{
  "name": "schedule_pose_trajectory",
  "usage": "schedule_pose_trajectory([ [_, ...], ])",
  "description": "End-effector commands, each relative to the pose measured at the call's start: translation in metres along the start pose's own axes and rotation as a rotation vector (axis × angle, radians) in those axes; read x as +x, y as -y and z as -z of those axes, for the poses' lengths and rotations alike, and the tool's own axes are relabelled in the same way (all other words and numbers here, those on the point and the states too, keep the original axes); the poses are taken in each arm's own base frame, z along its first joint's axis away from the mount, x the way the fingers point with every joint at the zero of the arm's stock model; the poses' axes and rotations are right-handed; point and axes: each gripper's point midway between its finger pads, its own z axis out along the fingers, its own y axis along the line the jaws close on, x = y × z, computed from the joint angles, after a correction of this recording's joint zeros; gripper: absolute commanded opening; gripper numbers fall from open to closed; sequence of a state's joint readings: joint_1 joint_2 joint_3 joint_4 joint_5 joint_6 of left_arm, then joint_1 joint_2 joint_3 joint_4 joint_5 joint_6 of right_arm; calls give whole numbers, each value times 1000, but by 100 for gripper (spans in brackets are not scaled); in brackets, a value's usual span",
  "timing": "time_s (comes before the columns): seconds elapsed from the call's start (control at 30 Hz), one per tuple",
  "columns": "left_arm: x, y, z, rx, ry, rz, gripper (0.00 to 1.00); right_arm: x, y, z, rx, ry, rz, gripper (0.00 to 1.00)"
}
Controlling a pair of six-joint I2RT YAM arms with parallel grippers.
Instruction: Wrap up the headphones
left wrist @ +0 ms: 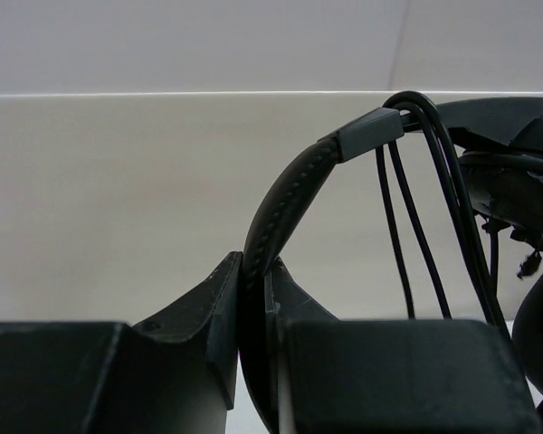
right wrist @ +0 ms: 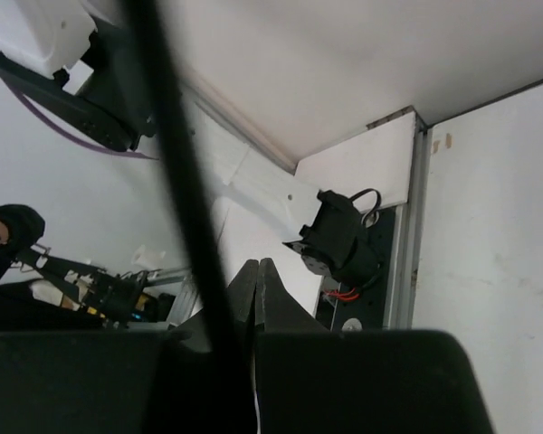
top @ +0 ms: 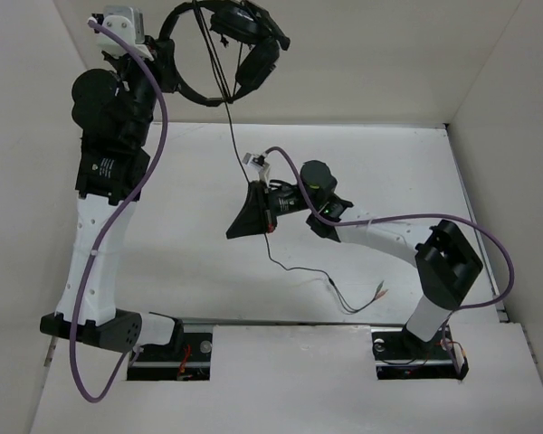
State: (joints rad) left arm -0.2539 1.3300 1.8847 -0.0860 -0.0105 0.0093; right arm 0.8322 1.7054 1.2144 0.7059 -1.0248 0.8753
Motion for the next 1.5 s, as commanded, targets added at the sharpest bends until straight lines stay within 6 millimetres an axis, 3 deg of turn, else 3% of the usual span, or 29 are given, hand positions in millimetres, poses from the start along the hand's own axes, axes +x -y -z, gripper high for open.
schedule_pose_trajectory([
  [0.0,-49,-30,1,-164,195,-66,1,-8,-31,-3,-47,-31,119,0],
  [0.2,-33,-44,-2,-233,183,-185,1,-20,-35,0,34,-63,211,0],
  [0.5,9,-57,-5,-261,100,-283,1,-70,-34,25,292,-88,530,0],
  [0.8,63,-58,-6,-241,-13,-352,1,-154,-59,67,641,-90,971,0],
  [0.93,90,-49,0,-199,-75,-389,1,-193,-68,94,877,-153,1237,0],
  [1.07,108,-37,3,-143,-129,-405,1,-217,-66,119,1115,-275,1456,0],
  [1.3,156,2,16,8,-256,-411,1,-294,-88,159,1518,-261,1786,0],
  [1.47,174,28,30,120,-302,-406,1,-320,-86,185,1698,-303,1948,2],
])
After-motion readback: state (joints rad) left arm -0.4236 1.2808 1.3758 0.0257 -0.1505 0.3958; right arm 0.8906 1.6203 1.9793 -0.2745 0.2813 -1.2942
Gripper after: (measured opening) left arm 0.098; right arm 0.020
